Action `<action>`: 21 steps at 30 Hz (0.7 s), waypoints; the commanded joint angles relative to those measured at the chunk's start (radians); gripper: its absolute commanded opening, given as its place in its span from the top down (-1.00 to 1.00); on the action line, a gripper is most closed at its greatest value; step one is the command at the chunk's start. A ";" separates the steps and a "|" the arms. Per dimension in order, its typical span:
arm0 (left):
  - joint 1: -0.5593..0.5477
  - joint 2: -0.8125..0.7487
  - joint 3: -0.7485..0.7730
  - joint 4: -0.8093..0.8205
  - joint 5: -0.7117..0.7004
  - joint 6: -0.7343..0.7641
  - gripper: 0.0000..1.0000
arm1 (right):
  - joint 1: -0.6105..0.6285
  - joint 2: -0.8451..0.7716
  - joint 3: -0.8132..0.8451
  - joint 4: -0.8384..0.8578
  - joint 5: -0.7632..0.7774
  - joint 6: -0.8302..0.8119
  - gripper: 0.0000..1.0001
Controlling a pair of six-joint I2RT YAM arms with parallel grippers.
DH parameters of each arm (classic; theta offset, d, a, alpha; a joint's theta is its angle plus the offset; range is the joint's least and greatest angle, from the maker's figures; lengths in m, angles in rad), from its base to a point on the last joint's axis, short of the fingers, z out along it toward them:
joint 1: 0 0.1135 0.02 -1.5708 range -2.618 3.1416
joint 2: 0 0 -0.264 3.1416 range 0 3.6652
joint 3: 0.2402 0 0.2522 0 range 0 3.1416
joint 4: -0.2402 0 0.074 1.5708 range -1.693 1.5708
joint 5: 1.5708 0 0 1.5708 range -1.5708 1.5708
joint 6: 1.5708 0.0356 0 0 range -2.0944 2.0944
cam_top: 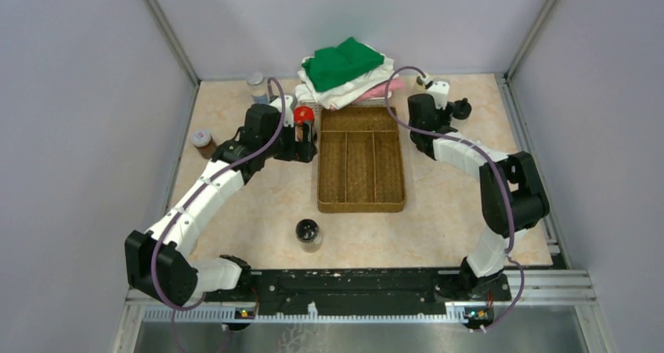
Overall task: Organize the condiment bottles
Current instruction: Pick up the bottle from the center of the board.
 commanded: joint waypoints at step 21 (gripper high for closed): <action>0.006 -0.046 -0.016 0.019 0.008 -0.006 -0.97 | -0.005 -0.155 0.146 0.019 -0.238 -0.188 1.00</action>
